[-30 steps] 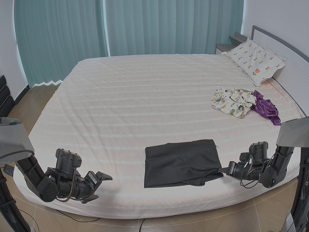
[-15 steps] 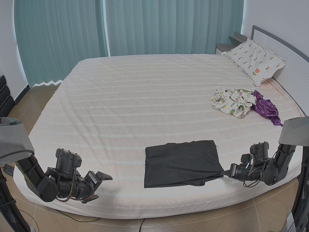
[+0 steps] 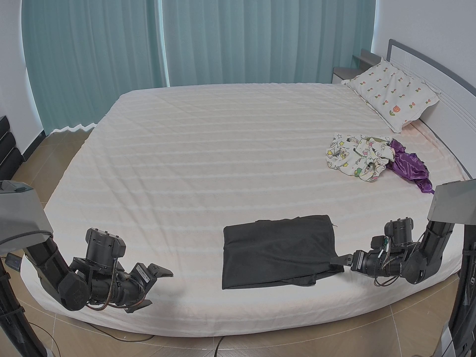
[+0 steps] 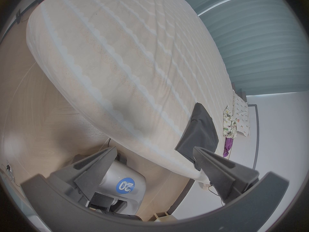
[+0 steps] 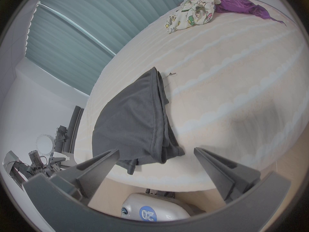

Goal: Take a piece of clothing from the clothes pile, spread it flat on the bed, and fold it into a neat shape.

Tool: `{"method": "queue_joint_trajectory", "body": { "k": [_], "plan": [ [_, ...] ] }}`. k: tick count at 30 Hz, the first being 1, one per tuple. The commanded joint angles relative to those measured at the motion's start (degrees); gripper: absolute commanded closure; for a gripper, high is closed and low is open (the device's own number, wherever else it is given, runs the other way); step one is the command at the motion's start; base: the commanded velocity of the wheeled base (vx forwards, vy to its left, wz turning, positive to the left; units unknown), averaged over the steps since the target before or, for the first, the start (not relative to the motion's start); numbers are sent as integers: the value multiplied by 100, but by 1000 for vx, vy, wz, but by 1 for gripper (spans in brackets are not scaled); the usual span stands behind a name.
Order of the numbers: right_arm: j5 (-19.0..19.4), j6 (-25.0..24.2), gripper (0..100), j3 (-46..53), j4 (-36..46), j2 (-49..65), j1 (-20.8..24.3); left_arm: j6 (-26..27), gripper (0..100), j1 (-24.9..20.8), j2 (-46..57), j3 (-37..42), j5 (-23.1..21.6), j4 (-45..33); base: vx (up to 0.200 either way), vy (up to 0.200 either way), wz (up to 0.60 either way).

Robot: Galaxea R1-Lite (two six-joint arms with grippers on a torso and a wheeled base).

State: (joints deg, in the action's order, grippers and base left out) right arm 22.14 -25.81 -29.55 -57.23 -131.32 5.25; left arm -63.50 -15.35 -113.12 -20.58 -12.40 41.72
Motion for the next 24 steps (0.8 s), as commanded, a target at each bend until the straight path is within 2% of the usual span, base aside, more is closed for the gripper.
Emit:
{"method": "queue_joint_trajectory", "body": {
  "k": [1, 6, 8, 12, 15, 17, 24],
  "plan": [
    [1, -56, 0, -121, -16, -26, -42, -4, 0, -3, -9, 1, 1, 3, 0, 0, 0],
    [80, -135, 0, -306, 19, 177, -438, -4, 0, -3, -9, 1, 1, 3, 0, 0, 0],
    [80, -214, 0, -315, 19, 185, -446, -4, 0, -3, -9, -8, 1, 3, 0, 0, 0],
    [98, -742, 0, -622, -16, 141, -420, -4, 0, -3, -9, 1, 1, 3, 0, 0, 0],
    [54, -1392, 0, -1062, -51, -140, -358, -4, 0, -3, -9, 1, 9, 3, 0, 0, 0],
    [19, -1629, 0, -1325, -25, -289, -288, -4, 0, -3, -9, 1, 9, 3, 0, 0, 0],
    [-104, -1840, 0, -2125, 28, -825, -262, -4, 0, -30, -17, 1, 18, 3, 0, 0, 0]
  ]
}}
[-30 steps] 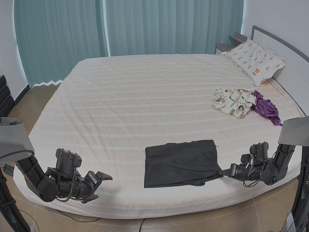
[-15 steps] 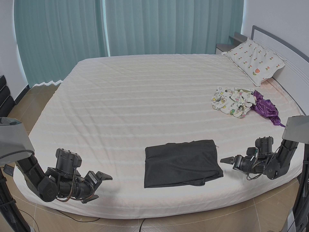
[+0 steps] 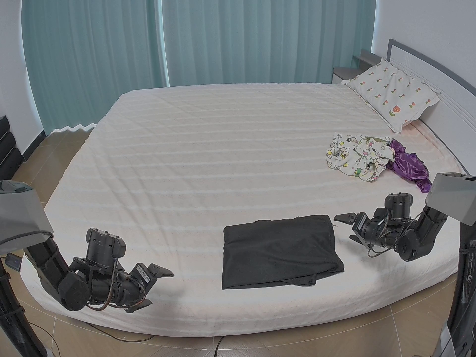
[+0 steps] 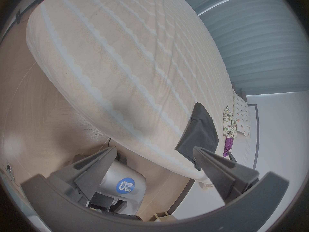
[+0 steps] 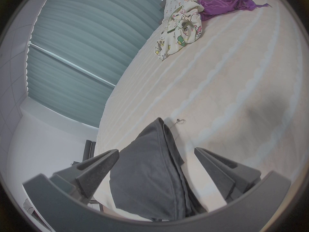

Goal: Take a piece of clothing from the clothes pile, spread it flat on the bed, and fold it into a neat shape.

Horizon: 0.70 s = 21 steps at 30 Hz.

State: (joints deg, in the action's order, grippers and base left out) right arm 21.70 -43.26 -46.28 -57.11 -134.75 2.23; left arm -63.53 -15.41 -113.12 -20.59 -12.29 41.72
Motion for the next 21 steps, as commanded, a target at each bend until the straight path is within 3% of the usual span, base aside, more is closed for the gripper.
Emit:
{"method": "queue_joint_trajectory", "body": {
  "k": [1, 17, 21],
  "plan": [
    [-61, -94, 0, -461, 16, -499, 41, -2, 0, -24, -17, 2, 7, 3, 0, 0, 0],
    [-280, -103, 0, -1200, -10, -983, 278, -37, 0, -68, -88, 2, 262, 73, 0, 0, 0],
    [-289, -112, 0, -1200, -19, -1000, 269, -55, 0, -68, -132, 20, 271, 240, 200, 0, 0]
  ]
}}
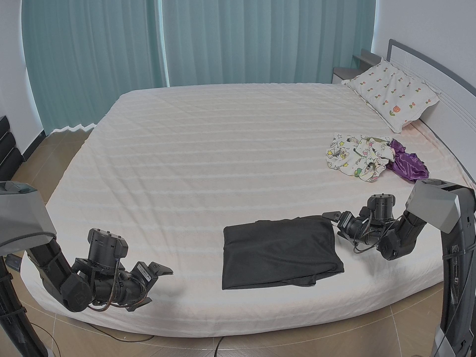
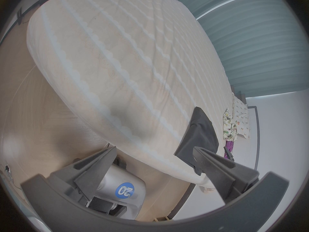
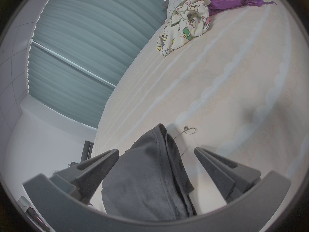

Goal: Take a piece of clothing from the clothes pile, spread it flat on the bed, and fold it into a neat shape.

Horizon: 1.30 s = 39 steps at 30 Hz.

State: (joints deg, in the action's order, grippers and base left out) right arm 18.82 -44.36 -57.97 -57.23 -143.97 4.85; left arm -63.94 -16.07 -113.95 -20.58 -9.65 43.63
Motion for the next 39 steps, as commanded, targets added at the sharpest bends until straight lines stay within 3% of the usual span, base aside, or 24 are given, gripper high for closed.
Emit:
{"method": "queue_joint_trajectory", "body": {
  "k": [1, 13, 14, 32, 35, 39],
  "plan": [
    [-1, -2, 0, -31, -7, -87, -2, -4, 0, -2, -58, 19, 7, 58, 200, 0, 0],
    [7, -20, 0, -48, -25, -87, -2, 4, 0, -2, -58, 27, 7, 58, 17, 0, 0],
    [16, -20, 100, -57, -7, -87, -2, 4, 0, -2, -58, 27, 7, 58, 0, 0, 0],
    [-28, -90, 100, -101, -77, -131, -37, 4, 0, -2, -58, 27, 7, 58, 0, 0, 0],
    [-353, -196, 100, -277, -86, -166, -90, 4, 0, -10, -58, 27, 7, 58, 0, 0, 0],
    [-441, -231, 100, -303, -77, -193, -90, 22, 0, -2, -66, 27, 7, 58, 0, 0, 0]
  ]
}}
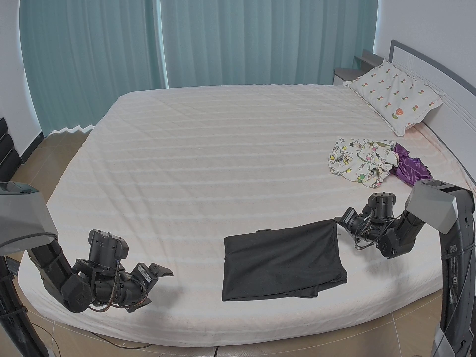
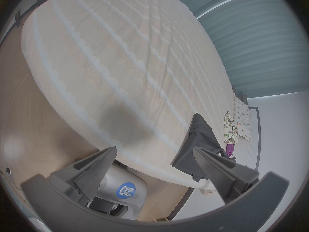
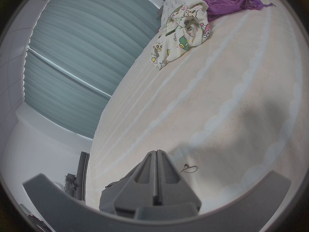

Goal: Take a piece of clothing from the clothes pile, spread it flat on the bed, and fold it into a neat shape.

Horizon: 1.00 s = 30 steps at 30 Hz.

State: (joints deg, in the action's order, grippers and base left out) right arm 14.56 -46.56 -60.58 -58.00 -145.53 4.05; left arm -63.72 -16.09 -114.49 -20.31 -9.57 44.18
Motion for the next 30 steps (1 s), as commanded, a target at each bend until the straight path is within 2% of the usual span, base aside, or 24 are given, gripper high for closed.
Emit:
{"method": "queue_joint_trajectory", "body": {
  "k": [1, 4, 5, 12, 18, 23, 25, 27, 30],
  "plan": [
    [-14, -3, 100, -33, 0, -37, -9, 0, 0, 1, -12, 1, -1, 3, 0, 0, 0],
    [-14, -3, 100, -42, 8, -37, -9, 0, 0, -8, -20, 1, -1, 3, 0, 0, 0],
    [-23, -11, 0, -51, 8, -46, -9, 0, 0, -8, -20, 1, -1, 3, 0, 0, 0],
    [-23, -3, 0, 55, 8, 34, -18, 0, 0, -8, -20, -8, -1, 3, 0, 0, 0],
    [153, 156, 0, 837, 35, 517, 105, 0, 0, -8, -20, 1, -1, 3, 0, 0, 0],
    [478, 955, 0, 1848, 79, 948, 167, 0, 0, -8, -29, -8, -1, 3, 0, 0, 0],
    [812, 1579, 0, 2401, 79, 1123, 167, 9, 0, -8, -29, 1, 8, 3, 0, 0, 0],
    [926, 2045, 0, 2709, 61, 1194, 175, 9, 0, -8, -29, 1, 8, 3, 0, 0, 0],
    [970, 2414, 0, 2973, 61, 1229, 272, 9, 0, -8, -29, 1, 8, 3, 0, 0, 0]
  ]
}}
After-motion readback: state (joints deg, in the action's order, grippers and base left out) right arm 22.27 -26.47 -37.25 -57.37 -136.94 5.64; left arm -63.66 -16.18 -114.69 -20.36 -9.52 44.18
